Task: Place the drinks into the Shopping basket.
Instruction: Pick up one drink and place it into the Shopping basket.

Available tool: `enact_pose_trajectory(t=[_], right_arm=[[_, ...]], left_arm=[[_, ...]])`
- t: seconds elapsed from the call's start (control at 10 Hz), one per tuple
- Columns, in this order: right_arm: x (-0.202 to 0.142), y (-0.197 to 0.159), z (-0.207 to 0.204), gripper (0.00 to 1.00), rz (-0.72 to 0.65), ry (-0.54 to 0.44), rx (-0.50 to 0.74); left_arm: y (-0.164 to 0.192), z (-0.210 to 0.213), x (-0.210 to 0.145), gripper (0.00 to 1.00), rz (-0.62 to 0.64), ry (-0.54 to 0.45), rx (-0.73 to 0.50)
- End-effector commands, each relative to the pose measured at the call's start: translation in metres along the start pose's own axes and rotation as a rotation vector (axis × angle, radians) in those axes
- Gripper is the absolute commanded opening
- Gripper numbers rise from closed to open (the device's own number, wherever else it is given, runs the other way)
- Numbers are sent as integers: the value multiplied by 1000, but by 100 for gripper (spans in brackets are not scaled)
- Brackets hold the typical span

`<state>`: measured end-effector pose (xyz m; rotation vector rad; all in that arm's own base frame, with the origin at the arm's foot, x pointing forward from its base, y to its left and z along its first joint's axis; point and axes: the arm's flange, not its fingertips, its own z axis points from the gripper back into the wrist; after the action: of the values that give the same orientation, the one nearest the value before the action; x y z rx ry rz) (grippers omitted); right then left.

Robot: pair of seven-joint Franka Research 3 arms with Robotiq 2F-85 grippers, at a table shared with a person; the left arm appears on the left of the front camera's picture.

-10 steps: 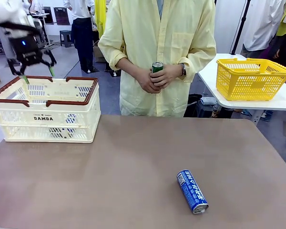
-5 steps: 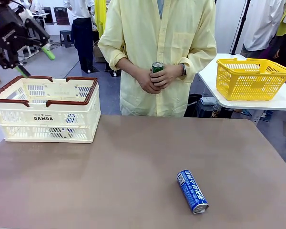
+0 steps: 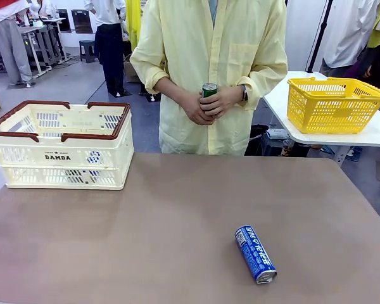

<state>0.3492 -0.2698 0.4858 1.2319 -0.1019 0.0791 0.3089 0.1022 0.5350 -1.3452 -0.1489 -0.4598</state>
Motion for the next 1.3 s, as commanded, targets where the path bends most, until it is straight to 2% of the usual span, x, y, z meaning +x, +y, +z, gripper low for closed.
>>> enact_pose_trajectory(t=[0.0, 0.1, 0.2, 1.2], right_arm=[[-2, 3, 0, 100, -10, 14, -13], [-2, 3, 0, 100, -10, 14, -13], [-2, 3, 0, 100, -10, 14, -13], [-2, 3, 0, 100, -10, 14, -13]], left_arm=[[13, 4, -34, 100, -50, -140, -159], [17, 3, -38, 100, -24, -153, -160], [7, 13, -28, 100, -35, -88, -93], [7, 13, -28, 100, -35, -88, -93]])
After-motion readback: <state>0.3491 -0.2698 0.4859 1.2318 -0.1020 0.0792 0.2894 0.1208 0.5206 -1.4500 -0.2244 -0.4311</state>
